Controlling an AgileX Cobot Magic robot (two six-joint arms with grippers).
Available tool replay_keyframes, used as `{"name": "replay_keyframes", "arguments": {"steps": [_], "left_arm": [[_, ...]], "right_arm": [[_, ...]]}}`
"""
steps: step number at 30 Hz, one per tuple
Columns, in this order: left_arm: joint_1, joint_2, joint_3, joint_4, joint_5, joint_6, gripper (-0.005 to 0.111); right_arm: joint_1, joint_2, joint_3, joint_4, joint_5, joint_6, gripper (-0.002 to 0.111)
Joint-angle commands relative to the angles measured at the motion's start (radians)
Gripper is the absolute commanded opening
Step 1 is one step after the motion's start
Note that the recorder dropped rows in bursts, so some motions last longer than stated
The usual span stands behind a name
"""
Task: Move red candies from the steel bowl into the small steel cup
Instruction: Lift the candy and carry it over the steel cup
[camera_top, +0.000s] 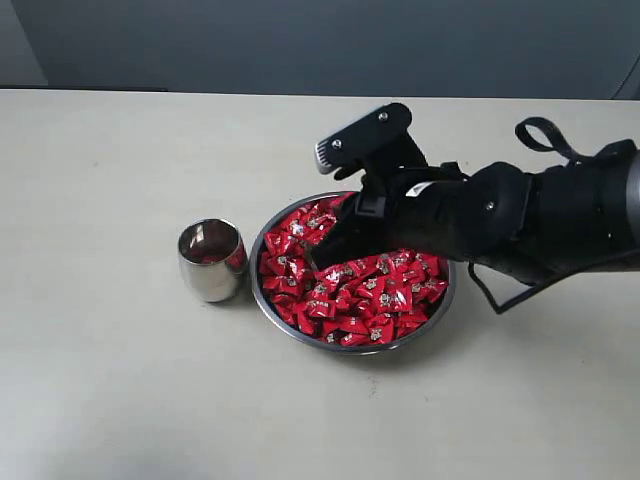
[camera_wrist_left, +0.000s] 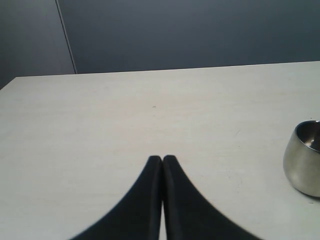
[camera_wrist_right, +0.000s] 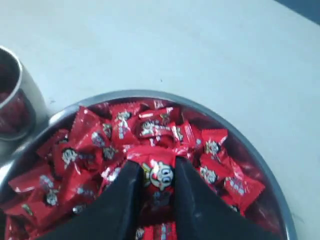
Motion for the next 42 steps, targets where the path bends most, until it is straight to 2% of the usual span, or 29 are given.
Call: {"name": "replay_keyframes", "arguments": {"steps": [1, 7, 10, 14, 19, 21, 28, 42], "left_arm": [[0.001, -0.004, 0.004, -0.003, -0.002, -0.002, 0.000], [0.001, -0.004, 0.004, -0.003, -0.002, -0.002, 0.000], [0.001, -0.004, 0.004, -0.003, -0.002, -0.002, 0.000], [0.001, -0.004, 0.004, -0.003, -0.002, -0.002, 0.000], [0.001, -0.004, 0.004, -0.003, -0.002, -0.002, 0.000], [0.001, -0.004, 0.004, -0.003, -0.002, -0.002, 0.000], [0.001, -0.004, 0.004, -0.003, -0.002, -0.002, 0.000], [0.001, -0.004, 0.004, -0.003, -0.002, -0.002, 0.000]], "right_arm": [[0.001, -0.011, -0.046, -0.239, -0.002, 0.184, -0.001], [0.001, 0.010, -0.088, -0.522, 0.001, 0.419, -0.001], [0.003, 0.055, -0.115, -0.738, -0.006, 0.580, -0.001], [0.009, 0.129, -0.157, -1.031, -0.072, 0.828, -0.001], [0.009, 0.192, -0.197, -1.486, -0.237, 1.267, -0.001], [0.009, 0.207, -0.220, -1.603, -0.275, 1.379, -0.001], [0.009, 0.240, -0.253, -1.736, -0.323, 1.497, -0.001], [0.009, 0.325, -0.337, -1.827, -0.341, 1.601, -0.001]]}}
